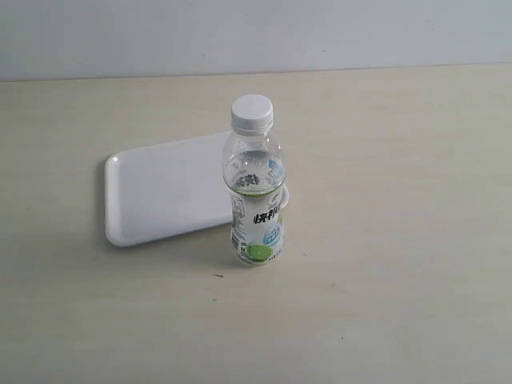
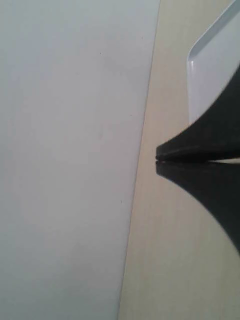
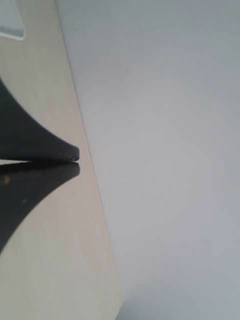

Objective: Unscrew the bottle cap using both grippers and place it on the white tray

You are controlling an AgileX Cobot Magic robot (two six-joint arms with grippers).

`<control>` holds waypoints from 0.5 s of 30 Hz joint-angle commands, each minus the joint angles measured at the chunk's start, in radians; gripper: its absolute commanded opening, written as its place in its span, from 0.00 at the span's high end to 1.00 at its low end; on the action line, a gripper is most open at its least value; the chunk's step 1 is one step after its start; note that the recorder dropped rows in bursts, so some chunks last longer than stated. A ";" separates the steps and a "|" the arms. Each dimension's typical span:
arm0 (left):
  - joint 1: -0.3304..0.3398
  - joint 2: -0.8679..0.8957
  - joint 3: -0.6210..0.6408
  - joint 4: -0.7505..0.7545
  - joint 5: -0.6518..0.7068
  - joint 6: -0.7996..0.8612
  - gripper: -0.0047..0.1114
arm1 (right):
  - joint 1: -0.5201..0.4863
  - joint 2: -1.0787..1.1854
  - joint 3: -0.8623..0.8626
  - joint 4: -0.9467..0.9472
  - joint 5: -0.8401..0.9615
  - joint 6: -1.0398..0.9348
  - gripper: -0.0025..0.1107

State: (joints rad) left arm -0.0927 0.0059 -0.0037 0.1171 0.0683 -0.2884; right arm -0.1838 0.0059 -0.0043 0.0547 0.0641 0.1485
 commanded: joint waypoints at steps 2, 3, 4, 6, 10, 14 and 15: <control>0.004 -0.006 0.004 0.005 -0.011 -0.002 0.96 | 0.004 -0.006 0.004 -0.005 -0.018 -0.006 0.98; 0.004 -0.006 0.004 0.005 -0.011 -0.002 0.96 | 0.004 -0.006 0.004 -0.005 -0.056 -0.006 0.98; 0.004 -0.006 0.004 0.005 -0.011 -0.002 0.96 | 0.004 -0.006 0.004 -0.003 -0.107 -0.006 0.98; 0.004 -0.006 0.004 0.005 -0.011 -0.002 0.96 | 0.004 -0.006 0.004 -0.001 -0.203 0.050 0.98; 0.004 -0.006 0.004 0.005 -0.011 -0.002 0.96 | 0.004 -0.006 0.004 0.004 -0.336 0.108 0.98; 0.004 -0.006 0.004 0.005 -0.011 -0.002 0.96 | 0.004 -0.006 0.004 0.022 -0.469 0.183 0.98; 0.004 -0.006 0.004 0.005 -0.011 -0.002 0.96 | 0.004 -0.006 0.004 0.022 -0.467 0.220 0.98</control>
State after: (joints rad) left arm -0.0927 0.0059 -0.0037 0.1171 0.0683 -0.2884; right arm -0.1838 0.0059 -0.0043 0.0739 -0.3476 0.2909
